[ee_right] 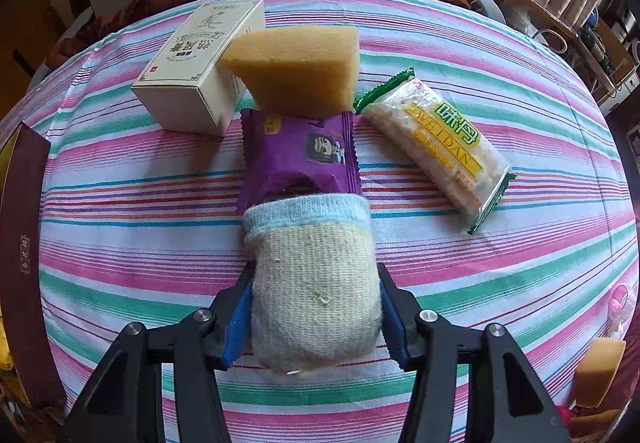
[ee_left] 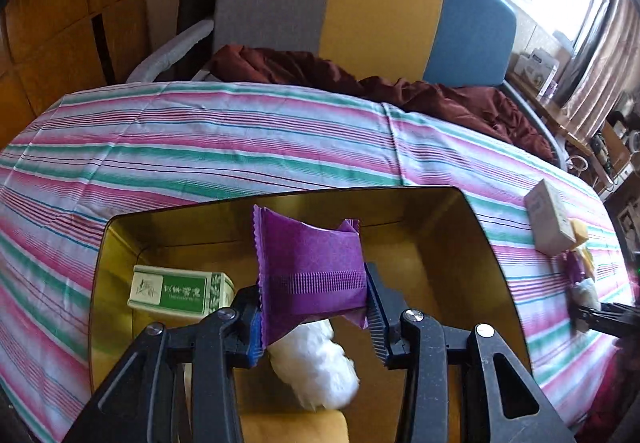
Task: Organize objects
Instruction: 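Carry the purple packet into the gold tray and open the left tool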
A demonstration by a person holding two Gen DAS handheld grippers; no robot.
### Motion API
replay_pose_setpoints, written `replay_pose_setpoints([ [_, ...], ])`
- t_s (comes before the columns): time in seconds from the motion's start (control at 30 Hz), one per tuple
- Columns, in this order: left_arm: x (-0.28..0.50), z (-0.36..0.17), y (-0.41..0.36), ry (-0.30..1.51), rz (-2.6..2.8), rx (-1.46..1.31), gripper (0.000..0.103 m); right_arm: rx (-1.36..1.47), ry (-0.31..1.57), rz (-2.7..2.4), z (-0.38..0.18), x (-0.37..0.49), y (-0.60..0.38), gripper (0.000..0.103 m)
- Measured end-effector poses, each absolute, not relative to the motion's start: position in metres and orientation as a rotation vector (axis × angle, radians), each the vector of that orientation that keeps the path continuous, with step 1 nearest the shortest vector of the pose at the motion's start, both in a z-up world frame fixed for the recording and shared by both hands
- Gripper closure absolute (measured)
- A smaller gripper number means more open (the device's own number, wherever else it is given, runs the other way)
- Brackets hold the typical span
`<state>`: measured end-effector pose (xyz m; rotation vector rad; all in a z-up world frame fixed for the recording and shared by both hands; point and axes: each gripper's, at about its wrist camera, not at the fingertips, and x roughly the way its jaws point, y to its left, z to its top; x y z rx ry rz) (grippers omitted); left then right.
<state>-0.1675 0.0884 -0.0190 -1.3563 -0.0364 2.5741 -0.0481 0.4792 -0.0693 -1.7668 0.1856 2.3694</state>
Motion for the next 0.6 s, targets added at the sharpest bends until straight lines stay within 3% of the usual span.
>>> replay_pose_setpoints([
  [0.2,-0.183,-0.033,0.09,0.012,2.586,-1.397,0.058,-1.768,0.173,2.375,-0.068,-0.054,0.493,0.047],
  [0.3,-0.184,-0.035,0.088,0.007,2.588,-1.409,0.045,-1.769,0.171,2.377,-0.071,-0.063,0.492,0.047],
  [0.6,-0.149,-0.015,0.084,0.076,2.649,-1.32,0.045,-1.767,0.165,2.379,-0.077,-0.068,0.493,0.047],
])
